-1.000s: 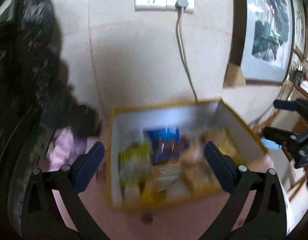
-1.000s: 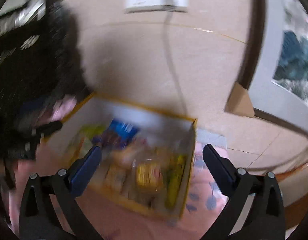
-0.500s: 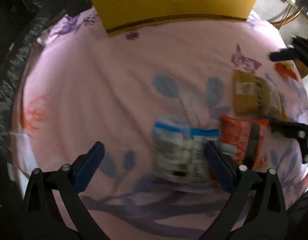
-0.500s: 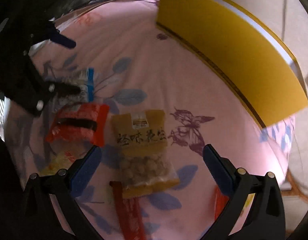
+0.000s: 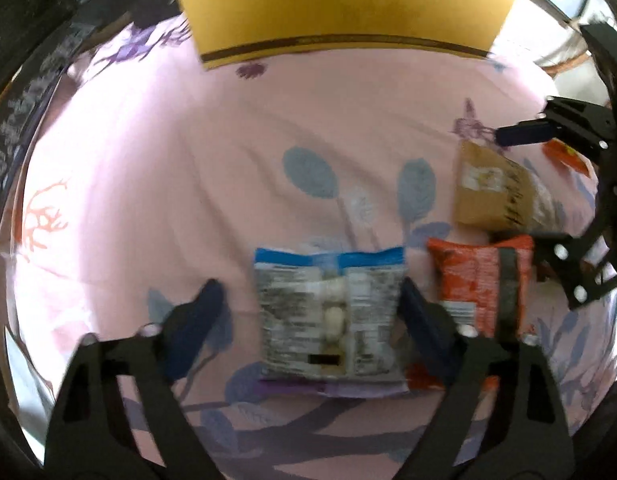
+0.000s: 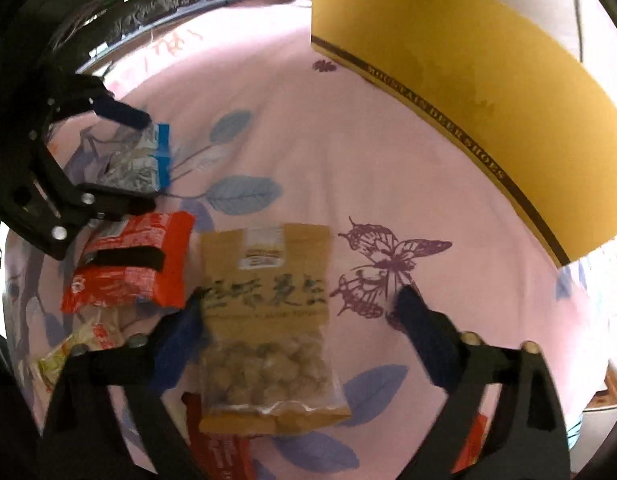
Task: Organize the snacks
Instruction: 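Grasp the white-blue snack pack with left tool while right tool grasps brown peanut bag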
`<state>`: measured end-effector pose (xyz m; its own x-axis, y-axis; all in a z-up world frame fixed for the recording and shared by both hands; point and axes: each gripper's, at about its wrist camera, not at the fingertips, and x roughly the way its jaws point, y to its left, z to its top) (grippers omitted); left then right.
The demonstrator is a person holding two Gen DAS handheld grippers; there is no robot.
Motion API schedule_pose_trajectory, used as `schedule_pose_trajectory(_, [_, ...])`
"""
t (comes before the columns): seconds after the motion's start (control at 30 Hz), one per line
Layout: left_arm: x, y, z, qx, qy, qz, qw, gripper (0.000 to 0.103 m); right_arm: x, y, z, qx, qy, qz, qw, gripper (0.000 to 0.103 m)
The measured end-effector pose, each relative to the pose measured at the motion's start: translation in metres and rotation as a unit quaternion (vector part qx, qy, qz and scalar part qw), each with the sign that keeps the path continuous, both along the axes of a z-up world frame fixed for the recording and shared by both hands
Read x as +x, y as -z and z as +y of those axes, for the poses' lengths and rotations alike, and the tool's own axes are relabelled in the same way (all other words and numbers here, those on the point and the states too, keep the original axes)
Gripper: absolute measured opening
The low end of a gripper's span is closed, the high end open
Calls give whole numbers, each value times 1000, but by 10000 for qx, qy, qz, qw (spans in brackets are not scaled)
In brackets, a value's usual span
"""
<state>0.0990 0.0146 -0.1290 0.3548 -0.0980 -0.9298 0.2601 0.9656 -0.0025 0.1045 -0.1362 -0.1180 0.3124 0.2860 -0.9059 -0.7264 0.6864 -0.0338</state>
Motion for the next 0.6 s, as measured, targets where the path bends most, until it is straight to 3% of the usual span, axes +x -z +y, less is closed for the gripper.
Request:
schedule_pose_trajectory(0.03, [-1, -2, -3, -16, 45, 34, 10000, 62, -3, -1, 0, 29, 9, -4, 10000, 71])
schedule_pose_trajectory(0.07, [-1, -5, -6, 17, 4, 124, 9999, 61, -5, -4, 2, 34, 28, 29, 10000, 53])
schedule_pose_trajectory(0.1, [1, -7, -10, 58, -51, 205, 9998, 61, -9, -7, 5, 18, 67, 102, 9999, 47])
schedule_pose_trajectory(0.2, [-4, -9, -20, 200, -10, 204, 9996, 59, -14, -9, 7, -32, 243, 214, 9995, 46])
schedule_pose_trajectory(0.33, [-13, -22, -19, 351, -204, 115, 9991, 58, -7, -17, -2, 382, 762, 573, 9947, 46])
schedule_pose_trajectory(0.43, [-20, -41, -8, 187, -672, -17, 9976, 58, -9, -29, 1, 291, 824, 369, 9955, 46])
schedule_pose_trajectory(0.6, [-21, -73, -8, 638, -773, -333, 9944, 58, -13, -64, -15, 304, 1120, 110, 9932, 46])
